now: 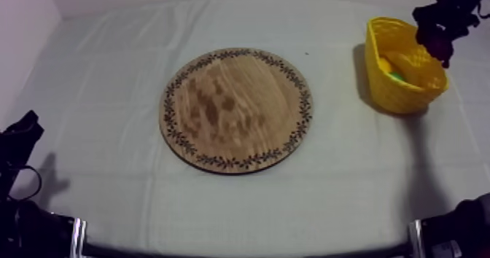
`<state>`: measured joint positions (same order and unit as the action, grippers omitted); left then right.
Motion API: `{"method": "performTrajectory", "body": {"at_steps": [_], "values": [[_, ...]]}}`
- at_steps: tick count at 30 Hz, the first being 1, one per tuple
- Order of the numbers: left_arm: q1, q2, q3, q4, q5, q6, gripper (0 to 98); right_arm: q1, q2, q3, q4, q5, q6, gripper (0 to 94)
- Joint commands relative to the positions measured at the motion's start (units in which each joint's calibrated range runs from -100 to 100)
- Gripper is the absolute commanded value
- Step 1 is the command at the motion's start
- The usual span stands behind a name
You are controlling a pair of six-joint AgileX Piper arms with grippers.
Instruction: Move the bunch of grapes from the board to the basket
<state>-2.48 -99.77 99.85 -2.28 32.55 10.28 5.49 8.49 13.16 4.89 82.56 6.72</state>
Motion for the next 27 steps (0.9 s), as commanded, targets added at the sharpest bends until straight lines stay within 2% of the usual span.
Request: {"method": "performTrajectory", "body": {"at_steps": [1, 16, 20, 27], "values": [[0.0, 0.0, 0.0, 0.01, 0.0, 0.0, 0.0, -0.1, 1.1, -0.2, 0.0, -0.1, -0.2, 35.1], [0.0, 0.0, 0.0, 0.01, 0.0, 0.0, 0.0, -2.3, 14.9, -4.3, -0.5, -4.3, -1.2, 38.1], [0.0, 0.0, 0.0, 0.01, 0.0, 0.0, 0.0, -2.6, 18.7, -6.3, -0.3, -4.2, -1.6, 46.8], [0.0, 0.0, 0.0, 0.01, 0.0, 0.0, 0.0, -2.4, 21.2, -8.5, -0.4, -3.7, -2.1, 69.8]]}}
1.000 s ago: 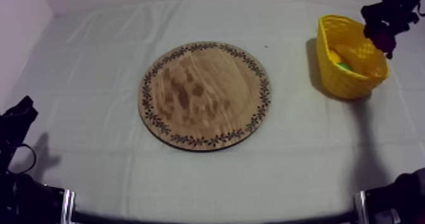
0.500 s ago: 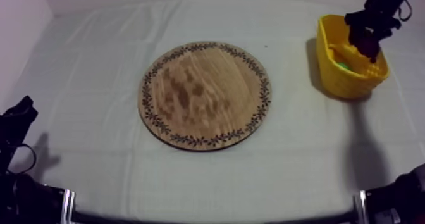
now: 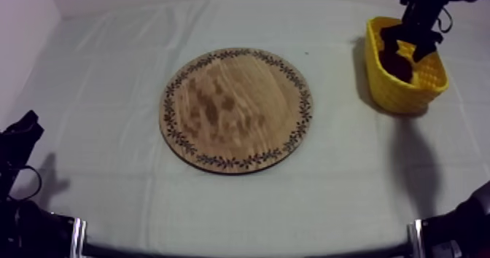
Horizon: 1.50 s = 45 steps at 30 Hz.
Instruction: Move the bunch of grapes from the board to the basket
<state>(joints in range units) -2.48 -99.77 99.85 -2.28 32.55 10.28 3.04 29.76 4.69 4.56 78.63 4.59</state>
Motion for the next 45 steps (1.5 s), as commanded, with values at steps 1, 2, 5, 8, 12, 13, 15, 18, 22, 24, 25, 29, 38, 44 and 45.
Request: {"method": "performTrajectory", "body": {"at_steps": [1, 2, 5, 8, 12, 13, 15, 18, 22, 24, 25, 29, 38, 44, 45], "values": [[0.0, 0.0, 0.0, 0.01, 0.0, 0.0, 0.0, 0.0, -0.3, 0.1, 0.0, 0.1, 0.0, 71.5], [0.0, 0.0, 0.0, 0.01, 0.0, 0.0, 0.0, 0.0, -0.7, 0.3, 0.1, 0.0, 0.0, 72.2], [0.0, 0.0, 0.0, 0.01, 0.0, 0.0, 0.0, -0.2, -2.6, 1.3, 0.2, -0.3, 0.0, 67.5], [0.0, 0.0, 0.0, 0.01, 0.0, 0.0, 0.0, -0.2, -5.4, 2.8, 0.2, -0.4, -0.1, 58.7], [0.0, 0.0, 0.0, 0.01, 0.0, 0.0, 0.0, -0.2, -10.6, 6.0, 0.1, -0.8, -0.1, 47.4], [0.0, 0.0, 0.0, 0.01, 0.0, 0.0, 0.0, -0.2, -12.0, 7.1, 0.1, -1.1, 0.1, 45.3], [0.0, 0.0, 0.0, 0.01, 0.0, 0.0, 0.0, -0.5, -15.0, 9.5, 0.2, -1.4, 0.7, 41.7], [0.0, 0.0, 0.0, 0.01, 0.0, 0.0, 0.0, -1.1, -19.8, 13.3, 0.5, -2.1, 1.5, 34.9], [0.0, 0.0, 0.0, 0.01, 0.0, 0.0, 0.0, -1.6, -26.6, 19.5, 0.6, -3.6, 1.9, 25.7], [0.0, 0.0, 0.0, 0.01, 0.0, 0.0, 0.0, -1.9, -30.1, 22.9, 0.9, -4.8, 1.6, 22.5], [0.0, 0.0, 0.0, 0.01, 0.0, 0.0, 0.0, -2.0, -31.8, 24.8, 1.1, -5.6, 1.3, 21.1], [0.0, 0.0, 0.0, 0.01, 0.0, 0.0, 0.0, -2.4, -38.9, 32.5, 2.3, -9.7, -0.4, 12.7], [0.0, 0.0, 0.0, 0.01, 0.0, 0.0, 0.0, -4.1, -53.8, 47.8, 2.7, -19.5, -1.6, 1.7], [0.0, 0.0, 0.0, 0.01, 0.0, 0.0, 0.0, -5.8, -64.3, 56.6, 1.8, -26.3, -1.8, 0.9], [0.0, 0.0, 0.0, 0.01, 0.0, 0.0, 0.0, -5.9, -66.2, 58.2, 1.4, -27.6, -1.5, 0.8]]}}
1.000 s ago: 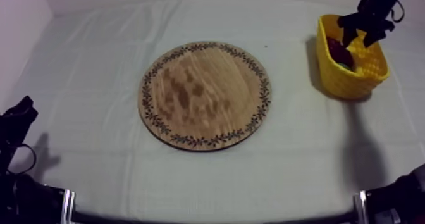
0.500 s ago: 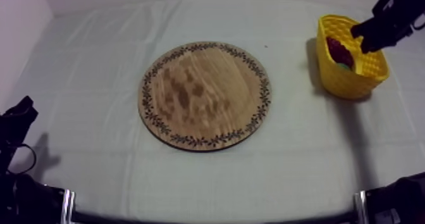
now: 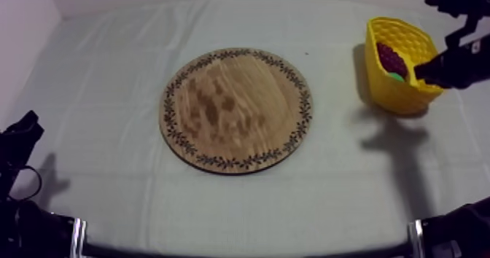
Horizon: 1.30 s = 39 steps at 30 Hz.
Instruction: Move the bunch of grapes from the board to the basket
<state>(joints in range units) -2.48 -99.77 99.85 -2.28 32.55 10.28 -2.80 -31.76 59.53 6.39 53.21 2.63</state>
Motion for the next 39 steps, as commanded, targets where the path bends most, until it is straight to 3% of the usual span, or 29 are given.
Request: {"method": "performTrajectory", "body": {"at_steps": [1, 12, 17, 19, 22, 26, 29, 32, 35, 39], "values": [[0.0, 0.0, 0.0, 0.01, 0.0, 0.0, 0.0, 0.0, -6.6, 5.0, -1.0, -3.5, 0.8, 0.7], [0.0, 0.0, 0.0, 0.01, 0.0, 0.0, 0.0, 0.7, -31.2, 25.5, -10.2, -14.3, 7.0, 0.3], [0.0, 0.0, 0.0, 0.01, 0.0, 0.0, 0.0, 1.3, -42.4, 32.7, -16.5, -15.7, 11.6, 0.3], [0.0, 0.0, 0.0, 0.01, 0.0, 0.0, 0.0, 1.5, -45.9, 34.6, -17.4, -15.7, 11.4, 0.3], [0.0, 0.0, 0.0, 0.01, 0.0, 0.0, 0.0, 1.3, -50.0, 36.3, -16.2, -14.9, 8.1, 0.3], [0.0, 0.0, 0.0, 0.01, 0.0, 0.0, 0.0, 0.3, -54.8, 37.7, -12.5, -13.4, 2.2, 0.3], [0.0, 0.0, 0.0, 0.01, 0.0, 0.0, 0.0, 0.0, -58.3, 38.6, -10.5, -14.6, 2.9, 0.4], [0.0, 0.0, 0.0, 0.01, 0.0, 0.0, 0.0, -0.5, -61.3, 39.5, -8.8, -15.5, 6.5, 0.4], [0.0, 0.0, 0.0, 0.01, 0.0, 0.0, 0.0, -1.1, -63.1, 39.9, -8.2, -15.9, 10.0, 0.4], [0.0, 0.0, 0.0, 0.01, 0.0, 0.0, 0.0, -1.0, -63.8, 40.0, -8.0, -15.9, 10.6, 0.4]]}}
